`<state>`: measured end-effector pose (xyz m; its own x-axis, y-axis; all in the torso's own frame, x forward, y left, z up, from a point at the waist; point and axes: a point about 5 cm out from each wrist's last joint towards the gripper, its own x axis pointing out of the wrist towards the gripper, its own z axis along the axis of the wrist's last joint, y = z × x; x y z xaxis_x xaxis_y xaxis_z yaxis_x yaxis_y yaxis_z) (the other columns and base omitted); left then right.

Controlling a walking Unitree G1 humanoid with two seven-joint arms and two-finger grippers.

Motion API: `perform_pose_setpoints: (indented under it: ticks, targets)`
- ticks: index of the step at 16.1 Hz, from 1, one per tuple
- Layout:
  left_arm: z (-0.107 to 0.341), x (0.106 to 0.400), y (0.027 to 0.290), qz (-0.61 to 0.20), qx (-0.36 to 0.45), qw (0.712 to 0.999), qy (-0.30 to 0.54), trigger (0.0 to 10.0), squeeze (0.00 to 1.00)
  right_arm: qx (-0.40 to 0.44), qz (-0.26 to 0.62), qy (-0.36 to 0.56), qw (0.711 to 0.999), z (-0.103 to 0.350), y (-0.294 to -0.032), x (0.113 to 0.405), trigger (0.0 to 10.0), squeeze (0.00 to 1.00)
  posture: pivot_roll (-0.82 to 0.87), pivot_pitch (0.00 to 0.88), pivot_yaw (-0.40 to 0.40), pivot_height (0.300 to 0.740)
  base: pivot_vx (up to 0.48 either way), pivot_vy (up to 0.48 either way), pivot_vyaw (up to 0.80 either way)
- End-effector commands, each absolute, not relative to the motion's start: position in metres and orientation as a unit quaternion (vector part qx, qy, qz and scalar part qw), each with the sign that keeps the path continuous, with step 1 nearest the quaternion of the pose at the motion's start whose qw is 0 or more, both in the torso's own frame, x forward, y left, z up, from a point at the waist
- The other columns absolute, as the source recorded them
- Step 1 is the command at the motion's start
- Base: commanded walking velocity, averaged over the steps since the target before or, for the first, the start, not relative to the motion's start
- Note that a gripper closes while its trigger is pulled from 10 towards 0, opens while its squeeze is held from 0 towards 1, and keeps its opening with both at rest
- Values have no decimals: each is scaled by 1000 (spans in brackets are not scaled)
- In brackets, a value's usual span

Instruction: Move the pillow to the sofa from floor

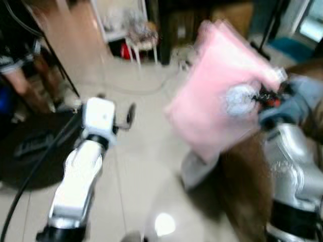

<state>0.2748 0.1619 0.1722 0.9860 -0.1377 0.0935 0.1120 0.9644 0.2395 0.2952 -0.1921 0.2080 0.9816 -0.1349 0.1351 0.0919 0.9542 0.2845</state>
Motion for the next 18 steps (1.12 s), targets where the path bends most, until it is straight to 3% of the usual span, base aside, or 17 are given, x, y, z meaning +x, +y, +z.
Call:
perform_pose_setpoints:
  ticks: [1, 15, 18]
  targets:
    - [170, 274, 174, -42, 125, 990, -46, 10000, 553, 150, -15, -110, 982, 225, -172, 296, 10000, 0, -118, 0, 80, 740, 0, 0, 0]
    - [169, 274, 176, -43, 128, 990, -45, 10000, 553, 148, -14, -81, 986, 210, -168, 290, 10000, 0, -120, 0, 80, 740, 0, 0, 0]
    - [168, 273, 176, -41, 129, 990, -45, 10000, 553, 131, 16, -41, 990, 196, -160, 291, 10000, 0, -118, 0, 76, 740, 0, 0, 0]
